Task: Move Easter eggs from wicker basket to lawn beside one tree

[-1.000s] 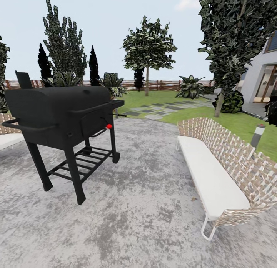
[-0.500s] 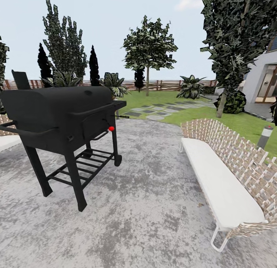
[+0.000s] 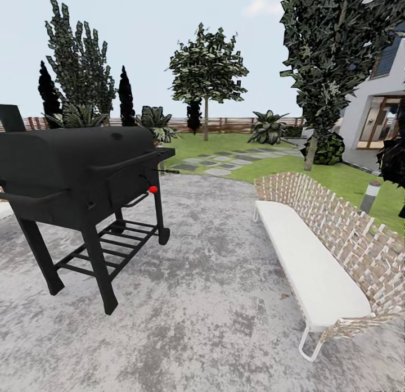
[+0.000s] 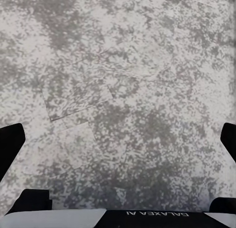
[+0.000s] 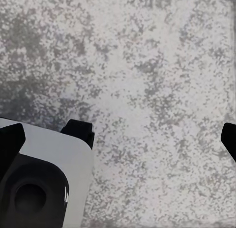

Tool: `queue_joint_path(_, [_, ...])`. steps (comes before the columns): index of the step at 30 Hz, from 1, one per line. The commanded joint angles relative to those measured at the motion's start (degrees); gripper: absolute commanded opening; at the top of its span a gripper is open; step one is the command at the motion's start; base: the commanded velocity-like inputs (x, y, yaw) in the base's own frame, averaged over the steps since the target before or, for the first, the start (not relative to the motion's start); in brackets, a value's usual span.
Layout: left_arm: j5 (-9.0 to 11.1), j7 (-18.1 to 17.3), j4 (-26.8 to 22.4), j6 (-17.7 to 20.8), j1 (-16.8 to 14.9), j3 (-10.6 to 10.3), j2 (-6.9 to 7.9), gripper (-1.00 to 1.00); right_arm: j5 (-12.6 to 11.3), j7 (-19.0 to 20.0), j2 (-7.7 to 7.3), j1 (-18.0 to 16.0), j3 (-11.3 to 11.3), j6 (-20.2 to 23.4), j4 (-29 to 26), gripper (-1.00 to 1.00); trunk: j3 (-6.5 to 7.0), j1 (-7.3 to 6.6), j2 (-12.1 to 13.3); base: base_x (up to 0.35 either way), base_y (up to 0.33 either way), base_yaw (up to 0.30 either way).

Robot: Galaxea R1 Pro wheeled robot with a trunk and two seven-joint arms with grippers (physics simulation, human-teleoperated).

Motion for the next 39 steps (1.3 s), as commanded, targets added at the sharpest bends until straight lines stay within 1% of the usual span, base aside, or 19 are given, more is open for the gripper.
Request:
queue_joint_path(1, [0.6,0.0,-0.1,-0.1,0.0,-0.1,0.01,1.00,0.5,0.0,-0.04,0.0,0.2,-0.1,-0.1,1.00,-0.05,0.00,0.0,0.000,0.000,-0.045])
queue_joint_path(7, [0.6,0.0,-0.1,-0.1,0.0,-0.1,0.01,1.00,0.5,0.0,-0.04,0.0,0.2,-0.2,-0.1,1.00,-0.04,0.00,0.0,0.000,0.000,-0.025])
queue_joint_path(13, [0.6,0.0,-0.1,-0.1,0.0,-0.1,0.01,1.00,0.5,0.0,-0.04,0.0,0.2,-0.2,-0.1,1.00,-0.08,0.00,0.0,0.000,0.000,-0.128])
queue_joint_path(24, [0.5,0.0,-0.1,-0.1,0.0,-0.1,0.01,1.00,0.5,0.0,-0.04,0.0,0.3,-0.2,-0.1,1.00,-0.09,0.00,0.0,0.009,0.000,-0.011])
queue_joint_path(32, [0.6,0.0,-0.1,-0.2,0.0,-0.1,0.01,1.00,0.5,0.0,-0.04,0.0,0.3,-0.2,-0.1,1.00,-0.09,0.00,0.0,0.203,0.004,0.000])
queue_joint_path(39, [0.6,-0.1,-0.1,-0.2,0.0,-0.1,0.01,1.00,0.6,0.0,-0.04,0.0,0.3,-0.2,-0.1,1.00,-0.09,0.00,0.0,0.322,0.000,0.000])
